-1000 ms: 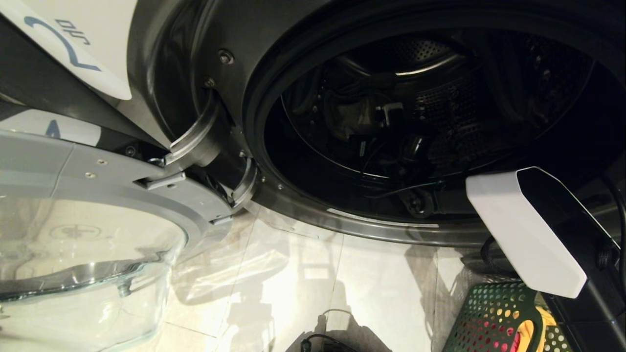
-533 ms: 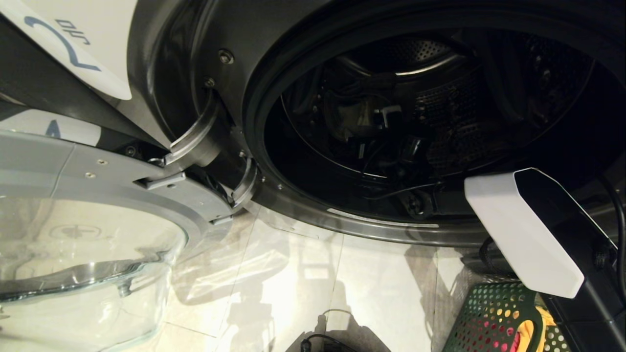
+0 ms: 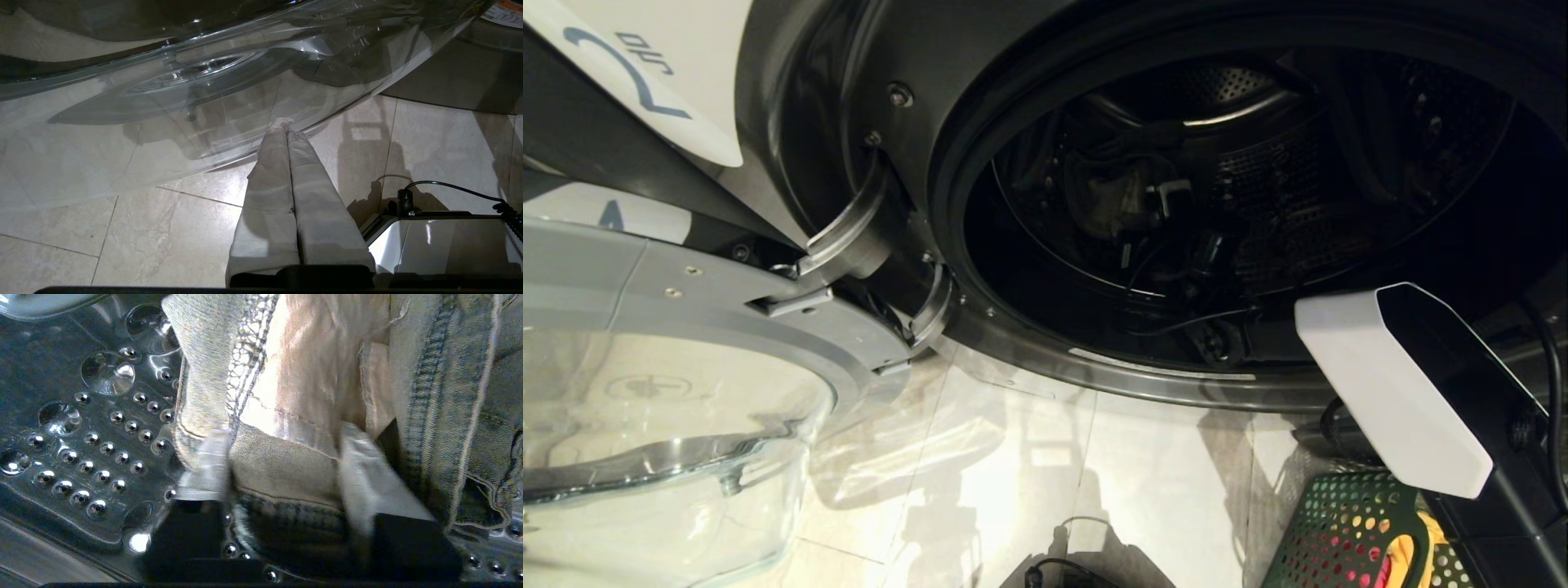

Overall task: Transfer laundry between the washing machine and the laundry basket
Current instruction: Pick a cloth and place it into the basket

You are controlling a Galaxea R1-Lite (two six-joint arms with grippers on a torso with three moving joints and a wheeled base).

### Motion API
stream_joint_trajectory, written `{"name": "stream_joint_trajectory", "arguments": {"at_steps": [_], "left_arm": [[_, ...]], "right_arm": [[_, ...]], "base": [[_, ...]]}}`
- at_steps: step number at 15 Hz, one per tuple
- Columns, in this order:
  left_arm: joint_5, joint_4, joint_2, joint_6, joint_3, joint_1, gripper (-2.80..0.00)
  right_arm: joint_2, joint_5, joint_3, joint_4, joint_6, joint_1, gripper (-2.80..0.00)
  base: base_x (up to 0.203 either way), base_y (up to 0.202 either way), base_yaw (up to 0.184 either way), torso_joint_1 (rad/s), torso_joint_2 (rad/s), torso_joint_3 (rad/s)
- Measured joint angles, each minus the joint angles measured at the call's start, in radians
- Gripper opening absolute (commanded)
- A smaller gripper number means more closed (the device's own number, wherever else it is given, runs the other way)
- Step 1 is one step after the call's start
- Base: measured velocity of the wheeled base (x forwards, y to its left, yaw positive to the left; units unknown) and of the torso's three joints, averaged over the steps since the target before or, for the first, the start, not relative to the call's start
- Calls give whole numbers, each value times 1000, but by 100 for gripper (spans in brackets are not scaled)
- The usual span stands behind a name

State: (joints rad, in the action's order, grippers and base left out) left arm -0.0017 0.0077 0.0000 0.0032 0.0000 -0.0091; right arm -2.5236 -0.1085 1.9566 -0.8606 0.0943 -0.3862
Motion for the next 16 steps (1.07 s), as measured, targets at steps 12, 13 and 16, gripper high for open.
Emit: {"name": "stream_joint_trajectory", "arguments": {"at_steps": [12, 13, 16], "left_arm": [[0, 0, 0, 0, 0, 0, -280], [0, 0, 0, 0, 0, 0, -280], [0, 0, 0, 0, 0, 0, -280]], "right_arm": [[85, -55, -1, -6, -7, -29, -280], [100, -68, -2, -7, -8, -41, -280], [137, -91, -16, -10, -8, -66, -280]], "base": [[0, 0, 0, 0, 0, 0], [0, 0, 0, 0, 0, 0], [0, 0, 0, 0, 0, 0]]}}
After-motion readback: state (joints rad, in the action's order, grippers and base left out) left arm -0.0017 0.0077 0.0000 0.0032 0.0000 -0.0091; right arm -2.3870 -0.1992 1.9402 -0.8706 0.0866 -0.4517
